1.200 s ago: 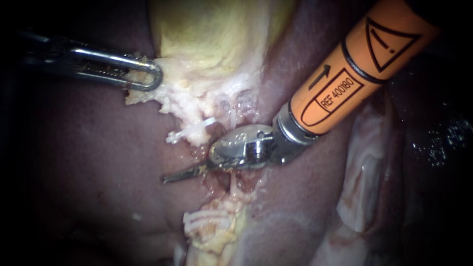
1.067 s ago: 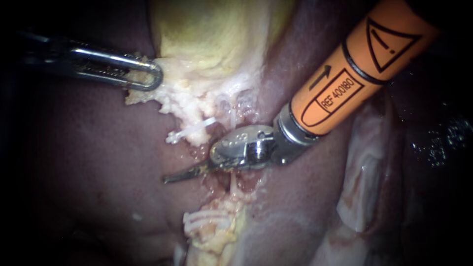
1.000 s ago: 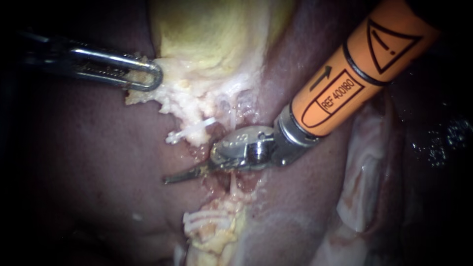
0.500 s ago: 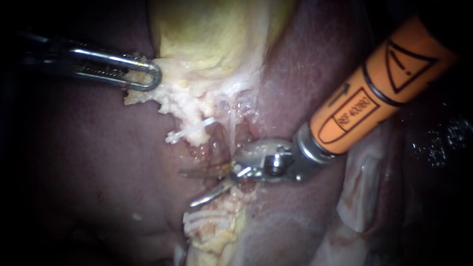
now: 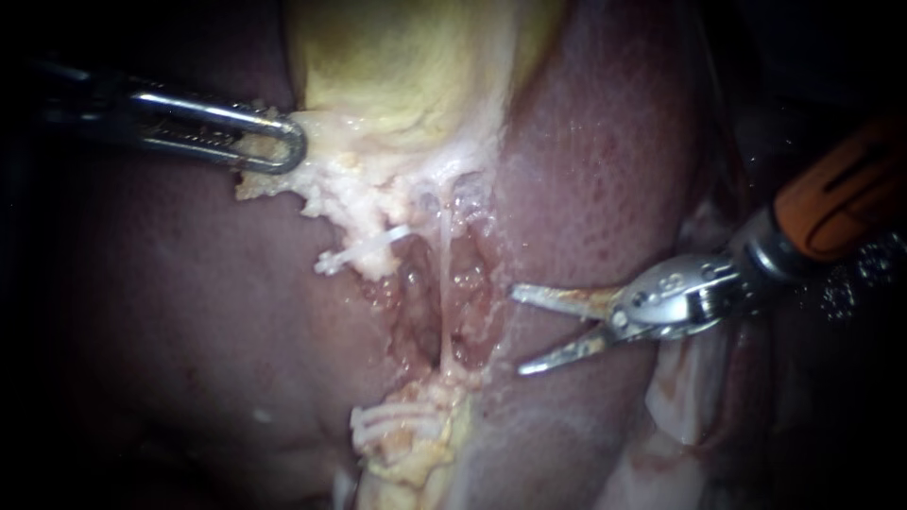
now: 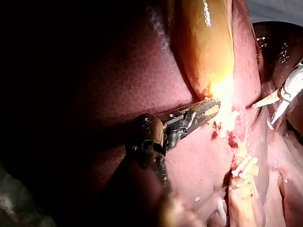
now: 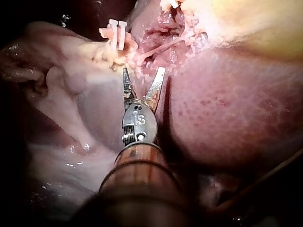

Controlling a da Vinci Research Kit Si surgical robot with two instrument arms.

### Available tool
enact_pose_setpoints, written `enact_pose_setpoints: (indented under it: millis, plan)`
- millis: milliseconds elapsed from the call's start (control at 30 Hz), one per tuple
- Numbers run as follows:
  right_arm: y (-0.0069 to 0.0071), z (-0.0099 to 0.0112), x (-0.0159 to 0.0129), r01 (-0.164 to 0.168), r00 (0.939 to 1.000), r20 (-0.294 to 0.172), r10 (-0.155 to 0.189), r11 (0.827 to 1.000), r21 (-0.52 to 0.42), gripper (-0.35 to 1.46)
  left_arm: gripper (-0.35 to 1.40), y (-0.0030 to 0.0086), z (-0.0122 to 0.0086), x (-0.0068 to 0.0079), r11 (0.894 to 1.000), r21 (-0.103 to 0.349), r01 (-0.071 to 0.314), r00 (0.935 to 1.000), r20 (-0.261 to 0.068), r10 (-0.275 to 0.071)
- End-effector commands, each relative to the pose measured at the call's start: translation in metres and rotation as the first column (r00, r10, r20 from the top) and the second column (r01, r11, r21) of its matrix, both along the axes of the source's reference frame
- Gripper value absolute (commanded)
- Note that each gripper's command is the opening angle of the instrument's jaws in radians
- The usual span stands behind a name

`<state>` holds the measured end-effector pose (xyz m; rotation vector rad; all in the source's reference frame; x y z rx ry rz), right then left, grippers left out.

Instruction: Go back from the cut left tube

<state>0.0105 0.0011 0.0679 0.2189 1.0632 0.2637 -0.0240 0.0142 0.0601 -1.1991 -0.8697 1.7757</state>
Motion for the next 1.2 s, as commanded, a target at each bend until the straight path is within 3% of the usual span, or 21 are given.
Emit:
enact_pose_setpoints:
  millis: [33, 167, 433, 733, 900, 1200]
  plan:
    - [0.0004, -0.0003, -0.0006, -0.005, 0.9999, 0.012, 0.006, 1.000, -0.005, 1.43, -0.35, 0.0000, 0.0000, 0.0000, 1.000, 0.000, 0.000, 1.0000, 0.000, 0.000]
    - [0.0012, -0.0010, -0.0018, 0.014, 0.9999, 0.009, -0.014, 1.000, 0.003, 1.43, -0.35, 0.0000, 0.0000, 0.0000, 1.000, 0.000, 0.000, 1.0000, 0.000, 0.000]
    - [0.0013, -0.0011, -0.0022, 0.011, 0.9999, 0.013, -0.011, 1.000, 0.002, 1.43, -0.35, 0.0001, 0.0006, -0.0002, 1.000, -0.003, 0.003, 1.0000, -0.003, -0.003]
    - [0.0012, -0.0011, -0.0023, 0.011, 0.9999, 0.013, -0.011, 1.000, 0.002, 1.43, -0.35, -0.0007, 0.0045, -0.0024, 1.000, -0.021, 0.009, 0.9999, -0.007, -0.009]
    - [0.0013, -0.0011, -0.0023, 0.011, 0.9999, 0.013, -0.011, 1.000, 0.002, 1.43, -0.35, -0.0015, 0.0064, -0.0034, 1.000, -0.023, -0.013, 0.9999, -0.008, 0.013]
    - [0.0013, -0.0011, -0.0022, 0.018, 0.9998, 0.006, -0.018, 1.000, 0.006, 1.45, -0.35, -0.0017, 0.0063, -0.0036, 1.000, -0.021, -0.019, 0.9998, -0.007, 0.019]
